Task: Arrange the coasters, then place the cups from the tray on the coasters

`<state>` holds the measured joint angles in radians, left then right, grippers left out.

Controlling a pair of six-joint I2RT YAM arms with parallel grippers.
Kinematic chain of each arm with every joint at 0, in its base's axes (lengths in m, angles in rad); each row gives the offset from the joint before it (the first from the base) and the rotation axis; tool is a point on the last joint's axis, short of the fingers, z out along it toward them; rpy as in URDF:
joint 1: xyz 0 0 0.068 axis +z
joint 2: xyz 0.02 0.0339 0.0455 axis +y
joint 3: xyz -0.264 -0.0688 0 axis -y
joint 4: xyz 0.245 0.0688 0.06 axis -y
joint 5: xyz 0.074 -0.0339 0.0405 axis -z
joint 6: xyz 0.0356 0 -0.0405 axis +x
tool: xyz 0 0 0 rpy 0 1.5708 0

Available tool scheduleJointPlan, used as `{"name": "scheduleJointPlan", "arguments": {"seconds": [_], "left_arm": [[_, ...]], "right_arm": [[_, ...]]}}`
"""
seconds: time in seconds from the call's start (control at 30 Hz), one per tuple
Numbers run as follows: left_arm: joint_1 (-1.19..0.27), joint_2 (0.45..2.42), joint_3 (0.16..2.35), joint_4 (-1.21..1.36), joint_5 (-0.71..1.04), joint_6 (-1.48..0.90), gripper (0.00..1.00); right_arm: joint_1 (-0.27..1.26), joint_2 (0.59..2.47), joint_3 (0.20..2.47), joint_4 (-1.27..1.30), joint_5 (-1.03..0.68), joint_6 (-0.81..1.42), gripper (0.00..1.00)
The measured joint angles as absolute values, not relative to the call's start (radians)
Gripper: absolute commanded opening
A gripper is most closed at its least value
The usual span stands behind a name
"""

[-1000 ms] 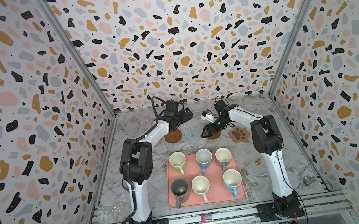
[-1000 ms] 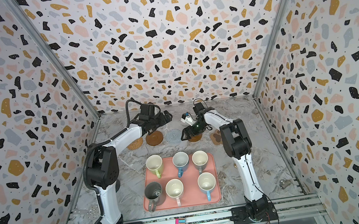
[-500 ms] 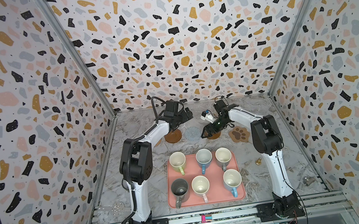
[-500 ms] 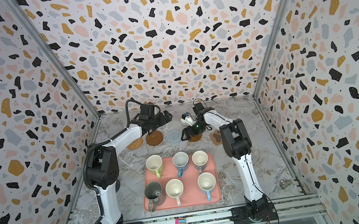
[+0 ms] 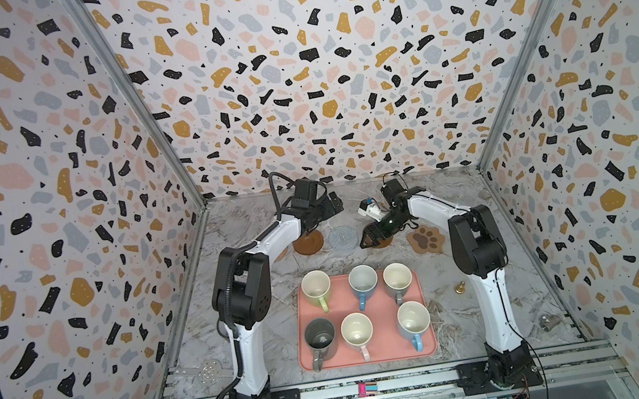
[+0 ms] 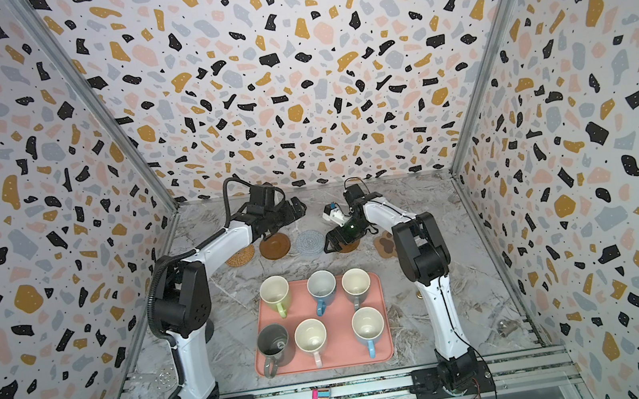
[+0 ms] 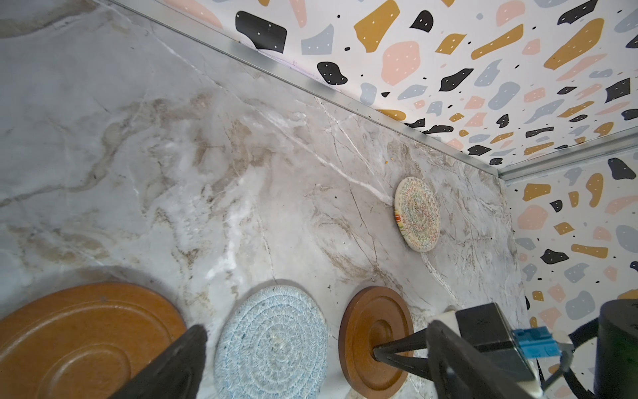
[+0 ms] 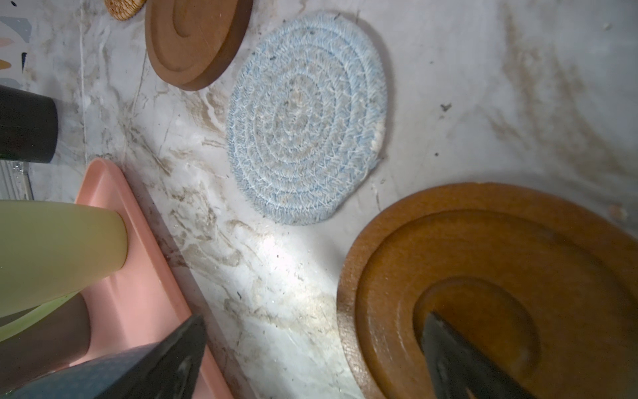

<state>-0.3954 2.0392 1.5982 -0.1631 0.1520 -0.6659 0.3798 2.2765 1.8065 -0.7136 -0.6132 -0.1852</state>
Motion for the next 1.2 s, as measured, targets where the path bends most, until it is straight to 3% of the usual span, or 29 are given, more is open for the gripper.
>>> {"name": "scheduleJointPlan", "arguments": {"seconds": [1.2], "left_arm": [[-0.395, 2.038, 1.6, -0.163, 0.152, -0.665, 1.0]], "right_arm": [[0.374, 2.242, 1.769, -0.705, -0.589, -0.135, 0.99]]}}
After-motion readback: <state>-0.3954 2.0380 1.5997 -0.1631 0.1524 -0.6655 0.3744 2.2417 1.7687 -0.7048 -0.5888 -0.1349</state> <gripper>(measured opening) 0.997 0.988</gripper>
